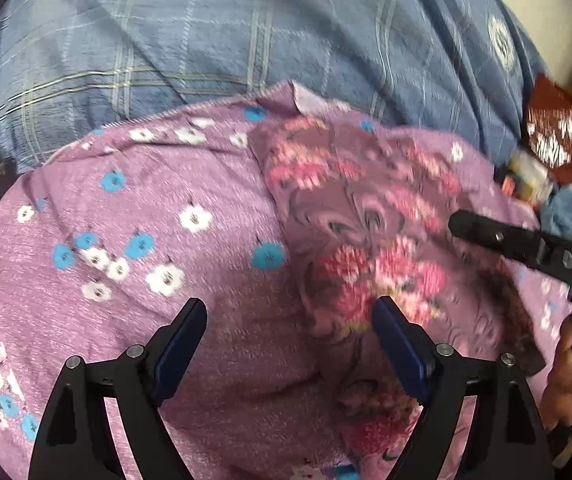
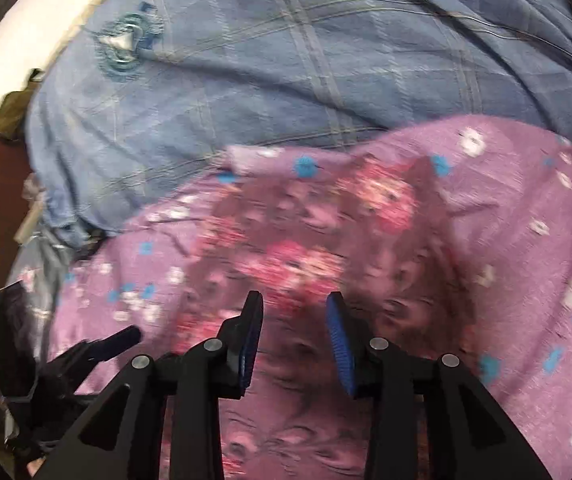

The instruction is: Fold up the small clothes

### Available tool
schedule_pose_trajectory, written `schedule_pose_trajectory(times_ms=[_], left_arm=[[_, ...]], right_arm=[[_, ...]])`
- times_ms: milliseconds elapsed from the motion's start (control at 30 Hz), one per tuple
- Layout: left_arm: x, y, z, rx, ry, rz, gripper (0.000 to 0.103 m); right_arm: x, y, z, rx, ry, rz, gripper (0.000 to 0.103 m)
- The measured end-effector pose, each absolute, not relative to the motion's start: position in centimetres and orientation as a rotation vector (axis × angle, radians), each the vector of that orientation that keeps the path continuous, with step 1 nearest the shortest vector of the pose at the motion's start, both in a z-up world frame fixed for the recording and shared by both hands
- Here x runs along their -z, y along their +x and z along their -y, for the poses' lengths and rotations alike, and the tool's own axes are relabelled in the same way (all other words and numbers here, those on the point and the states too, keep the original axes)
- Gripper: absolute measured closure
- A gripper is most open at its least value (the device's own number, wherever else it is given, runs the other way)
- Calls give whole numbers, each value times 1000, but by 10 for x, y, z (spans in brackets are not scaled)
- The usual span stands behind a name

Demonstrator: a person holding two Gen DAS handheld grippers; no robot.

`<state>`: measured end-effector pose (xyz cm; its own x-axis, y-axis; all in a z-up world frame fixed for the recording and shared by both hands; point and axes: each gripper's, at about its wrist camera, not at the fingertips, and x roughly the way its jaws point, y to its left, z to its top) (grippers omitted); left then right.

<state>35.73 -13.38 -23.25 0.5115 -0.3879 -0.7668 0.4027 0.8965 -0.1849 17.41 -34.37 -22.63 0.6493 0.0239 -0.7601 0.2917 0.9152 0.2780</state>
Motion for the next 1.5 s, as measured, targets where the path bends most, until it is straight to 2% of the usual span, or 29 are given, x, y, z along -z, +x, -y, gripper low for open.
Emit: schedule_pose_trajectory(times_ms=[100,400,533,633,800,967,1100,1200,1300,1433,1500], left_arm=[[236,352,141,453,56,-900,17],[210,339,136,605,-39,-890,17],[236,347,147,566,59,-977,16],[238,354,138,587,-63,-1031,16],[227,354,130,611,-103,-969,18],[231,343,141,651,-20,-978,18],[237,345,145,649,0,-988,17],[241,352,145,657,-21,-1005,16],[246,356,146,662,-33,-1027,16],[240,353,146,658,-27,-1010,17],[234,352,143,663,-43,-988,18]], right_arm=[[250,176,355,185,422,-926,69],[224,141,367,206,425,-950,68],[243,142,378,212,455,-1020,62],[245,141,379,204,437,-1003,63],[222,141,394,178,505,-883,61],[210,178,411,134,565,-854,61],[223,229,420,134,609,-913,61],[242,254,438,264,564,-936,70],[269,262,461,338,628,-989,72],[249,235,461,287,669,-888,67],[231,208,457,253,675,-811,59]])
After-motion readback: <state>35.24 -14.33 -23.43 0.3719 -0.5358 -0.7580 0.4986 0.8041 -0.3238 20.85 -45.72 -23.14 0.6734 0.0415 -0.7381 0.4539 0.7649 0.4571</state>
